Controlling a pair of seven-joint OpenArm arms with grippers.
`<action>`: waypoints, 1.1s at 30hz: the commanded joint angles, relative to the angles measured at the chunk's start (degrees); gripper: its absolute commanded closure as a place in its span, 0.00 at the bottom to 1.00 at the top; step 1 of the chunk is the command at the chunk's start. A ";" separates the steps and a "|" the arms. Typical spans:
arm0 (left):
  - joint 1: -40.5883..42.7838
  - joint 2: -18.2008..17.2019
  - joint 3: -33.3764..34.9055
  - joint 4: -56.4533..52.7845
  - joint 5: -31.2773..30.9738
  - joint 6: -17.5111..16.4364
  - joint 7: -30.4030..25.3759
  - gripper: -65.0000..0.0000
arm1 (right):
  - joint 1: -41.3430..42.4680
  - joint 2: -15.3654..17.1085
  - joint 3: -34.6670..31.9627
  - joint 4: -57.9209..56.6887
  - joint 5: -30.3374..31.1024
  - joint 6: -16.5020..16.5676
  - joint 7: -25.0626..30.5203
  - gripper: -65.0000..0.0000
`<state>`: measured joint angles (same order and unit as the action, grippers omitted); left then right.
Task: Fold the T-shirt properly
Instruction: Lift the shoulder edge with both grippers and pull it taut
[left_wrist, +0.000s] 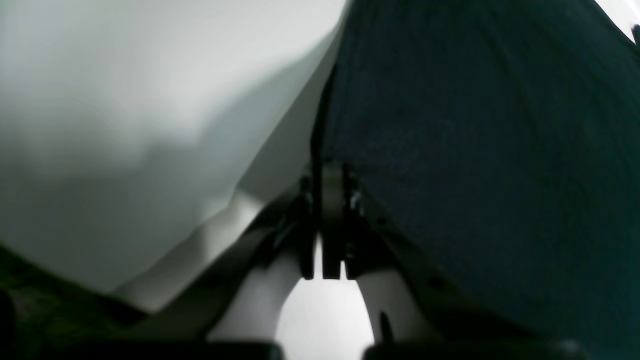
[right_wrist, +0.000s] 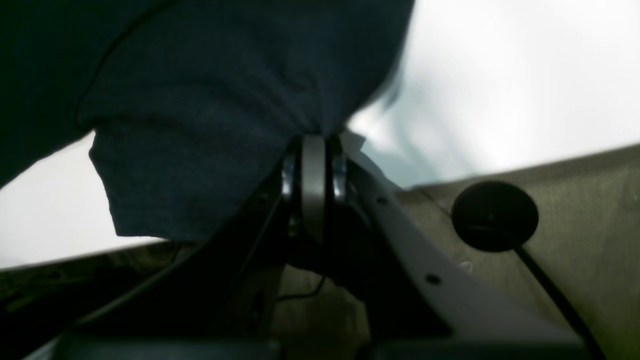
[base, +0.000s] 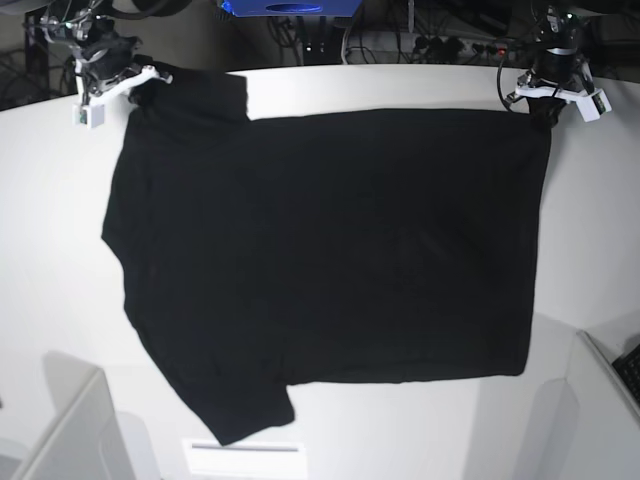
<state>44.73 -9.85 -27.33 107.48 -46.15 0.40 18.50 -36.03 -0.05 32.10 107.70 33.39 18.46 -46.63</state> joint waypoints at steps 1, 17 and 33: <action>1.47 -0.40 -0.67 1.22 -0.22 -0.18 -1.23 1.00 | -1.11 0.45 0.21 1.79 0.59 0.22 0.96 1.00; 2.00 -0.40 -0.67 5.00 -0.49 -3.44 -1.23 1.00 | 3.37 -1.84 -0.23 7.16 0.59 0.22 0.61 1.00; -11.28 0.13 -4.45 4.56 -0.22 -3.00 11.08 1.00 | 22.62 -0.17 -0.23 5.40 -0.02 -0.13 -8.80 1.00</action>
<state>32.91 -9.08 -31.35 111.20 -46.17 -2.57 30.33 -13.80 -0.64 31.66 112.22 32.51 18.39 -56.73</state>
